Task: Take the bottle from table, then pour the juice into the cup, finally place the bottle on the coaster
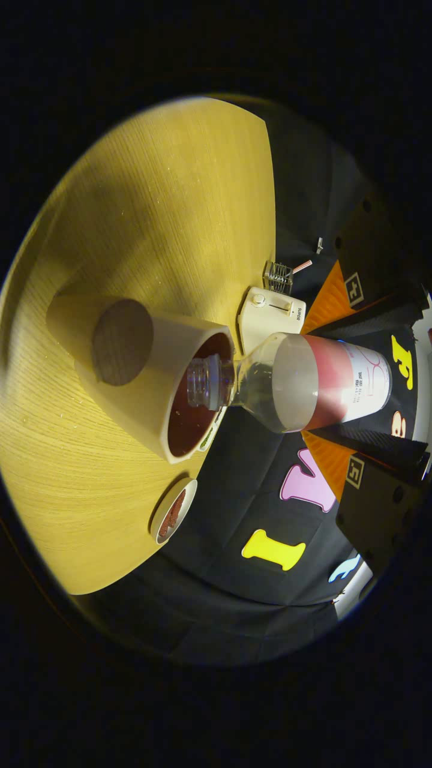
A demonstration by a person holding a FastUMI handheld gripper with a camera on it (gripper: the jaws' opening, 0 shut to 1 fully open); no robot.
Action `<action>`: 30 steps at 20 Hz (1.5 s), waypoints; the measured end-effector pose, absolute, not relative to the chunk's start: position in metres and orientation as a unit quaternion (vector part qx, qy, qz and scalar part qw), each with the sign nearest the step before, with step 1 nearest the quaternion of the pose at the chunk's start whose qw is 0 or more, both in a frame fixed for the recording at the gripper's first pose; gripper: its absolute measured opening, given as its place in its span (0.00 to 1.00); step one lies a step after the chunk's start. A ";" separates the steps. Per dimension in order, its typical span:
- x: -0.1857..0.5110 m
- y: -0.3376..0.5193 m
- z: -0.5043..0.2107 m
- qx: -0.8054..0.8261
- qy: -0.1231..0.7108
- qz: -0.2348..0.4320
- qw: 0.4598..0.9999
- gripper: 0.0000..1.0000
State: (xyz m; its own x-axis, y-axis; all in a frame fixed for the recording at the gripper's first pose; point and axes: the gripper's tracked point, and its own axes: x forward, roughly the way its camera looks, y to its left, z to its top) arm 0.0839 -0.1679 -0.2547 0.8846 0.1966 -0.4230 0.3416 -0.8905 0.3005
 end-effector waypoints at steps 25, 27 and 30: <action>0.082 -0.145 -0.272 0.860 0.058 -0.204 0.464 0.73; 0.079 -0.139 -0.270 0.827 0.063 -0.195 0.523 0.73; 0.079 -0.136 -0.265 0.756 0.062 -0.196 0.622 0.74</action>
State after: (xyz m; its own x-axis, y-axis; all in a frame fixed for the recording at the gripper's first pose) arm 0.0789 -0.1359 -0.2654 0.9155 -0.1495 -0.3734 0.3375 -0.2195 0.9154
